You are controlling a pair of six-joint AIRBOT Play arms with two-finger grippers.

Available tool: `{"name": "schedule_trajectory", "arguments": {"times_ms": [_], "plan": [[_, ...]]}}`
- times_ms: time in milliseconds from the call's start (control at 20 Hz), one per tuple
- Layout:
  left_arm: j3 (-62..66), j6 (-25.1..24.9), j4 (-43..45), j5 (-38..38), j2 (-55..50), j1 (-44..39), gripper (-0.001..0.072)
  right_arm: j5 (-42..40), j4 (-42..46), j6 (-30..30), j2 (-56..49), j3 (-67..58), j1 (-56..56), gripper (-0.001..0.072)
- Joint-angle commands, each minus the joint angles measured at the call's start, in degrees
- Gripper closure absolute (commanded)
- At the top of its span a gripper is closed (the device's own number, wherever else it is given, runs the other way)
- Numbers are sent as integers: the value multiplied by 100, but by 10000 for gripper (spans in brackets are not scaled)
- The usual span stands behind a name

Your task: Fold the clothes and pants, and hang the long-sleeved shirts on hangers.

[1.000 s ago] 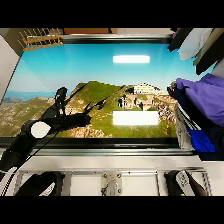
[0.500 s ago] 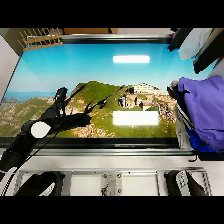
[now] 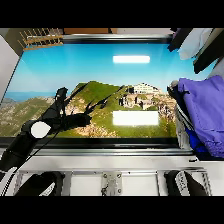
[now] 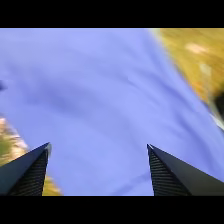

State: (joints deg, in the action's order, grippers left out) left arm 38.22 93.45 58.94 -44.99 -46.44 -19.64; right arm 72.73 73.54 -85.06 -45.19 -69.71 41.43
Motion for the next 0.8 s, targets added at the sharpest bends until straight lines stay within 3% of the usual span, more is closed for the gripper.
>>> {"name": "schedule_trajectory", "arguments": {"times_ms": [0,200,450,500,550,600,750], "plan": [[-2,-2,-2,4,4,-2,701,-337,-1150,584,13,142,-1405,54],[-2,0,-20,7,7,-2,701,-415,-1123,581,-219,614,-3075,55],[-2,0,-20,17,7,-2,701,-350,-1126,579,-702,654,-3877,69],[-2,0,-20,17,7,-2,701,-341,-1156,579,-761,651,-3897,277],[-2,0,-20,17,7,-2,701,-330,-1187,579,-800,654,-3908,552],[-2,0,-20,17,7,-2,701,-332,-1185,579,-826,654,-3908,690],[-2,0,-22,17,7,-2,701,-332,-1187,579,-841,654,-3908,691]]}}
